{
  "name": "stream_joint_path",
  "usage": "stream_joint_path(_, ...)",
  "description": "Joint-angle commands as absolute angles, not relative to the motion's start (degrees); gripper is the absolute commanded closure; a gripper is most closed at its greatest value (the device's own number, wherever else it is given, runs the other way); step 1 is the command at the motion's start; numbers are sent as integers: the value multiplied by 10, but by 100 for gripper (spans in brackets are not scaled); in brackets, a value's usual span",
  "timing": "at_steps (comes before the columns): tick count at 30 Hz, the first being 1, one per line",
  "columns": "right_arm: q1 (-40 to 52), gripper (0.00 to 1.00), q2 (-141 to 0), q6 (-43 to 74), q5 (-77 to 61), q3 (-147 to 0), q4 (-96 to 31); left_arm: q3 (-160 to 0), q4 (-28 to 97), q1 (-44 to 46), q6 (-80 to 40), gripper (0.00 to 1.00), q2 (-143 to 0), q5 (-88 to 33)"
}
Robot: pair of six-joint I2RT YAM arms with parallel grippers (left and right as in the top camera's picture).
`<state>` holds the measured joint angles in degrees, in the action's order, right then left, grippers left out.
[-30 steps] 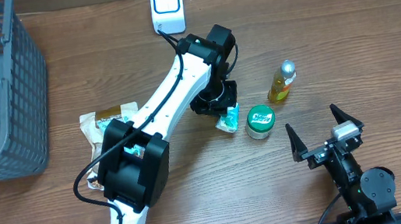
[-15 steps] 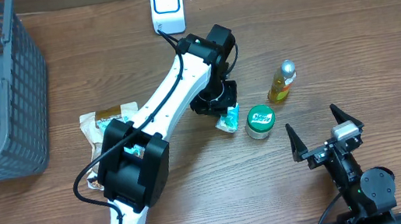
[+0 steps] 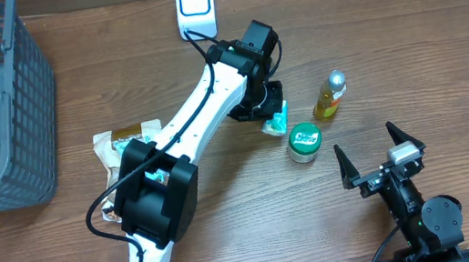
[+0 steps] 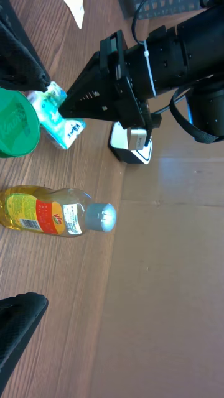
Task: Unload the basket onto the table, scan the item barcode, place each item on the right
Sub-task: 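Lower the tissue pack beside the green-lidded container with the left gripper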
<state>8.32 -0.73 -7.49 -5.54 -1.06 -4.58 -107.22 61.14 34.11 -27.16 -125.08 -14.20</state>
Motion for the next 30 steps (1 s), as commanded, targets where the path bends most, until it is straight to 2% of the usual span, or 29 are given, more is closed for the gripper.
stream_joint_path(1,82,0,-2,-74,-52,-4,-44,-1071,607,343,-314,93,-1254,-144)
stream_joint_path(21,82,0,-2,-74,-52,-4,-44,-1039,607,346,-323,90,-1254,-145)
stream_joint_path(30,82,0,-2,-74,-52,-4,-44,-1039,562,347,-324,89,-1254,-145)
